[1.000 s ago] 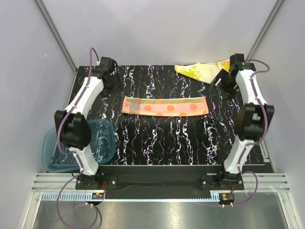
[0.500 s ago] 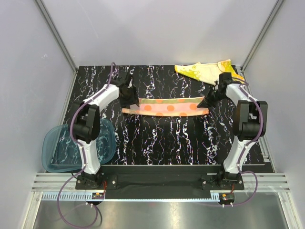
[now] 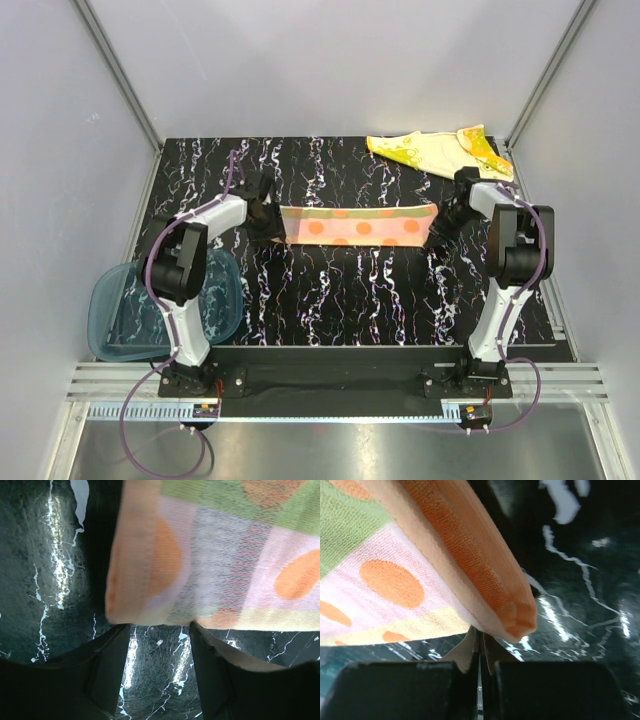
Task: Roll the towels
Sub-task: Fold the towel
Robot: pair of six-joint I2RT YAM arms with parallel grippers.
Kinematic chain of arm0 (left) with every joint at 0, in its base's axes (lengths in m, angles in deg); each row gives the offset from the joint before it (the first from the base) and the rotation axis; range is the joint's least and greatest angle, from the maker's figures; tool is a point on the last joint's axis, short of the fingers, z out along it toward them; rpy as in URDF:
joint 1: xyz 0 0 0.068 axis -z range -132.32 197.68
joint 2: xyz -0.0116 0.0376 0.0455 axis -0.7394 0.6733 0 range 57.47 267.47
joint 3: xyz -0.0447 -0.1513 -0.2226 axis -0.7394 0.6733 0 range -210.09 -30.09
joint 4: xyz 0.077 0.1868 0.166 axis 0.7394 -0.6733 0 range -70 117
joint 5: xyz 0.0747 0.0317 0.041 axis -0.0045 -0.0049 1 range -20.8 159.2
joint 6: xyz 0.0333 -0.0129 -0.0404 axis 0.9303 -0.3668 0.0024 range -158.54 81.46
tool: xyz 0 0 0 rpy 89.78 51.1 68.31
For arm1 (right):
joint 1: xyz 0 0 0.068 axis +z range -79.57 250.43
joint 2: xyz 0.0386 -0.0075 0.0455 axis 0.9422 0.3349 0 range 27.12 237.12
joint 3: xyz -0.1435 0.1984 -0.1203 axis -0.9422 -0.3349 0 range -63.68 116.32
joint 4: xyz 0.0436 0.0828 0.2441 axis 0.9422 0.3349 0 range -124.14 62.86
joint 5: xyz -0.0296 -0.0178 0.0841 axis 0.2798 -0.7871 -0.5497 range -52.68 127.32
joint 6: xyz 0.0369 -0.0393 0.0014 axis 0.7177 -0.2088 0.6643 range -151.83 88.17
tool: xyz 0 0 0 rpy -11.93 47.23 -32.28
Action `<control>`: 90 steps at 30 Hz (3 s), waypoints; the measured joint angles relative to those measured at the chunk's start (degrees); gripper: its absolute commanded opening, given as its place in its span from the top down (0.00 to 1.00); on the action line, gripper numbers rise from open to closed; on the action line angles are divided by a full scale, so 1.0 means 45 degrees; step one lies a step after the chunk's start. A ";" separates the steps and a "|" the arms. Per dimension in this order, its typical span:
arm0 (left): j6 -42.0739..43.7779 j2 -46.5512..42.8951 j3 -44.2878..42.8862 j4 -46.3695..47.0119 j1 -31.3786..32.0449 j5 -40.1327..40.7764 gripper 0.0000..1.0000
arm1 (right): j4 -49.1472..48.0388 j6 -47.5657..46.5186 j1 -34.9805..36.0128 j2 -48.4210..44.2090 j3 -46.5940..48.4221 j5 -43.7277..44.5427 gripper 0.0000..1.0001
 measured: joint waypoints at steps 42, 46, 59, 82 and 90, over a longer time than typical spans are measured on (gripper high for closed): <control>-0.0680 -0.0321 0.1049 0.2895 0.1078 0.0457 0.48 | -0.6781 0.2880 0.5129 -0.3327 -0.2550 -0.6407 1.00; -0.0719 -0.0452 0.1311 0.3230 0.1078 0.0457 0.48 | -0.7310 0.2953 0.6217 0.0102 -0.0151 -0.6921 1.00; -0.0432 -0.0680 0.1481 0.2885 0.1044 0.0607 0.50 | -0.7504 0.3123 0.7402 0.4299 0.2404 -0.7582 1.00; -0.0321 -0.0704 0.1375 0.2220 0.0112 0.0675 0.53 | -0.9680 0.2152 0.1671 0.0170 -0.5202 -0.8801 1.00; -0.0325 -0.0704 0.1273 0.1855 0.0049 0.0933 0.53 | -0.7227 0.1656 -0.0194 -0.2123 -0.6615 -0.6649 1.00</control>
